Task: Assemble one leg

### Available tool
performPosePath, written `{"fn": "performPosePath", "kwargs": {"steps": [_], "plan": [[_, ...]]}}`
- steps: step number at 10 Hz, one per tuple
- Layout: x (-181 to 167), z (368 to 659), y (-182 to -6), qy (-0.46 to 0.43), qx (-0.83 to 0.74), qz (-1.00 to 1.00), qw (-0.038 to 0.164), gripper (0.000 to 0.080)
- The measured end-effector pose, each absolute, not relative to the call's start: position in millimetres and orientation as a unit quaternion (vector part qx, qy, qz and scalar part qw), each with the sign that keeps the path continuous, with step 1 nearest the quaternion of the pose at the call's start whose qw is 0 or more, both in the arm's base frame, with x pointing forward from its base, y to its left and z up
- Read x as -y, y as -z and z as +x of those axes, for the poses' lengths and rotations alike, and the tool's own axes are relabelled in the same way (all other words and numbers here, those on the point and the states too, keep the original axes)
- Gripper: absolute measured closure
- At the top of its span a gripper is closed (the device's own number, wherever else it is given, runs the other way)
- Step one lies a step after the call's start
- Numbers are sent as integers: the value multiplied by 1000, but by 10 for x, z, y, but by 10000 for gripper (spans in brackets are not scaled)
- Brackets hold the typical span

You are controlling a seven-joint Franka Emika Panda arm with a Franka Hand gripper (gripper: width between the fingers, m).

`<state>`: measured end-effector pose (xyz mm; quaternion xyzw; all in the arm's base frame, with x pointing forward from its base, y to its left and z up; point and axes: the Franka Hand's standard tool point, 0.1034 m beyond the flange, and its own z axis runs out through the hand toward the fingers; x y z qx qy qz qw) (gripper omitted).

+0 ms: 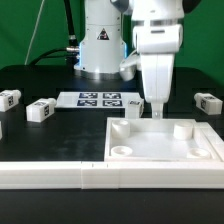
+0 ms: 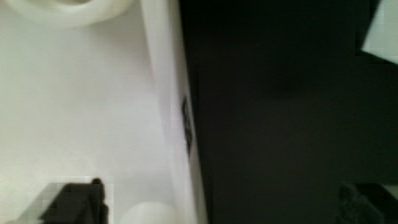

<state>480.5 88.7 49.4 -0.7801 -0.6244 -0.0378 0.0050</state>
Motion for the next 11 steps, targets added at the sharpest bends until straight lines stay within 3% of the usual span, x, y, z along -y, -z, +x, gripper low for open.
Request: {"fn": "performPosePath", "kwargs": {"steps": [2, 6, 9, 11], "plan": [[-1033, 4691, -635, 41, 587, -808, 2, 151], [-1067, 4657, -618, 38, 568, -822, 4, 151], [-1125, 4613, -609, 39, 421, -906, 16, 151], [-1399, 4367, -568, 31, 280, -959, 29, 151]]}}
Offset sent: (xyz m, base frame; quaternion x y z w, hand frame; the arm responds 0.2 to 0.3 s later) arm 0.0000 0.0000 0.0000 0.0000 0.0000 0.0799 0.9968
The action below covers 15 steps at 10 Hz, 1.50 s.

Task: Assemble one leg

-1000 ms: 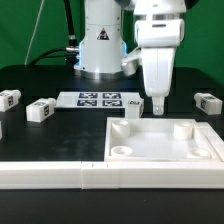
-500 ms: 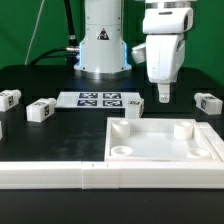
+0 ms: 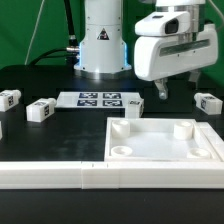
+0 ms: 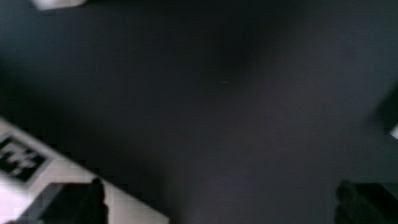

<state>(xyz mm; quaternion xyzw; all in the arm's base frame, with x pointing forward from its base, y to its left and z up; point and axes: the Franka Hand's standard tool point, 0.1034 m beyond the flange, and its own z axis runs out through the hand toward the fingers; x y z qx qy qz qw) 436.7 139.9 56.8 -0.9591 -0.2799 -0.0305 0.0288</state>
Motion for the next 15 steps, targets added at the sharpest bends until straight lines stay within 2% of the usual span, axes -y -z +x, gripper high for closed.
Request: {"fn": "performPosePath", "kwargs": {"steps": [3, 5, 8, 11, 13, 15], "plan": [[-1926, 4195, -572, 18, 69, -996, 46, 151], [-2122, 4168, -592, 19, 55, -997, 51, 151], [-2084, 4152, -581, -2, 57, -997, 44, 151], [-2054, 4096, -557, -125, 68, -990, 16, 151], [-2149, 3972, -506, -199, 78, -977, 7, 151], [-2238, 3904, -430, -256, 86, -963, 9, 151]]}}
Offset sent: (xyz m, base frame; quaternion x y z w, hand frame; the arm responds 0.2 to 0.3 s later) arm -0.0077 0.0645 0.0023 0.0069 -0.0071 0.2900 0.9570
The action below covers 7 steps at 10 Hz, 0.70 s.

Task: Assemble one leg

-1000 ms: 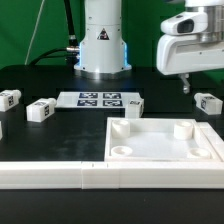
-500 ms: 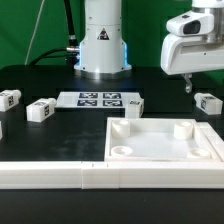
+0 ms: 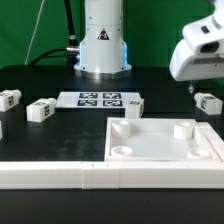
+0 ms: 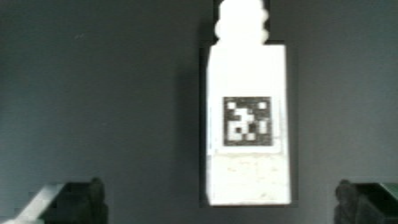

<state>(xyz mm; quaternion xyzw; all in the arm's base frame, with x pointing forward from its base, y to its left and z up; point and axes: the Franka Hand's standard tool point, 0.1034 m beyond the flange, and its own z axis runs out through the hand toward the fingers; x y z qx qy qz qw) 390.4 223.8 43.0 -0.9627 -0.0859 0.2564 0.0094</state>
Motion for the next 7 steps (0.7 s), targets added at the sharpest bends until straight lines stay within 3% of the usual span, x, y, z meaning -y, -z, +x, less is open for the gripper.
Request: {"fn": "performPosePath", "kwargs": {"steps": [4, 7], "plan": [[-2224, 3723, -276, -414, 89, -906, -14, 151], [-2234, 3699, -136, -456, 71, -887, -25, 151]]}}
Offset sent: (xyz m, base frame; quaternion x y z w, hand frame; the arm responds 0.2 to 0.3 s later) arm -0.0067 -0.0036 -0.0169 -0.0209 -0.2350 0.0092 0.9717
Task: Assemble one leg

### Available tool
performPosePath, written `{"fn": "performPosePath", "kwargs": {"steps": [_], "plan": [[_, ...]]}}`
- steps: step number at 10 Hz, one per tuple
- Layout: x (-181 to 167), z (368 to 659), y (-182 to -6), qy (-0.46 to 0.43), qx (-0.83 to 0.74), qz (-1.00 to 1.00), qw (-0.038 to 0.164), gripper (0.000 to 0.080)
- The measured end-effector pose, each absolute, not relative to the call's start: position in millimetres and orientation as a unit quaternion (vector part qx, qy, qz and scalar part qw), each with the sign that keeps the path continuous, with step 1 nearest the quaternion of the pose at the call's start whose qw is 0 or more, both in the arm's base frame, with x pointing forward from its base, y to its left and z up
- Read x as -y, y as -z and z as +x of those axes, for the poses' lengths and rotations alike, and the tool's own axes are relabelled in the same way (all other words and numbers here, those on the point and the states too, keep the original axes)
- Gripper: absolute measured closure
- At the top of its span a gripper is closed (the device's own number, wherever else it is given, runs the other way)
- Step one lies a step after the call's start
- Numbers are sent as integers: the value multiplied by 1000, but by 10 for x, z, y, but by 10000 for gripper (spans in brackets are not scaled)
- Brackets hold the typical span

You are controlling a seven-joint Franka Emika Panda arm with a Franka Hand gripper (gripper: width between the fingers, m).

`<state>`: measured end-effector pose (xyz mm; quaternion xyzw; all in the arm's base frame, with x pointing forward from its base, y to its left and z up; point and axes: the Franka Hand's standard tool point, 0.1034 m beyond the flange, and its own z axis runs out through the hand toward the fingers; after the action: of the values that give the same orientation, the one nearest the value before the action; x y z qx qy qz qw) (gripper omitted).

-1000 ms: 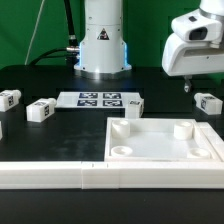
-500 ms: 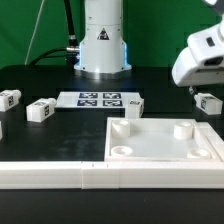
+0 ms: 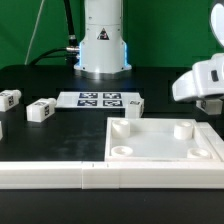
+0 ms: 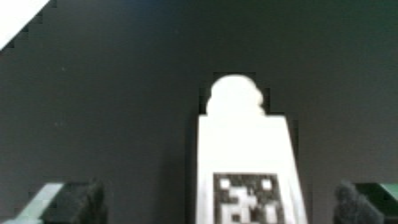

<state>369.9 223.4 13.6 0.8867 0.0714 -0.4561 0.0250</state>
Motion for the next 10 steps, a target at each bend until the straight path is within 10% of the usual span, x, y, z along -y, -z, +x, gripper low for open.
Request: {"fn": "performPosePath", "kwargs": {"steps": [4, 6, 10], "plan": [[-2238, 3682, -105, 457, -71, 886, 26, 151], [-2236, 3682, -104, 457, -71, 886, 25, 423], [-2235, 3682, -104, 457, -71, 886, 25, 512]]}}
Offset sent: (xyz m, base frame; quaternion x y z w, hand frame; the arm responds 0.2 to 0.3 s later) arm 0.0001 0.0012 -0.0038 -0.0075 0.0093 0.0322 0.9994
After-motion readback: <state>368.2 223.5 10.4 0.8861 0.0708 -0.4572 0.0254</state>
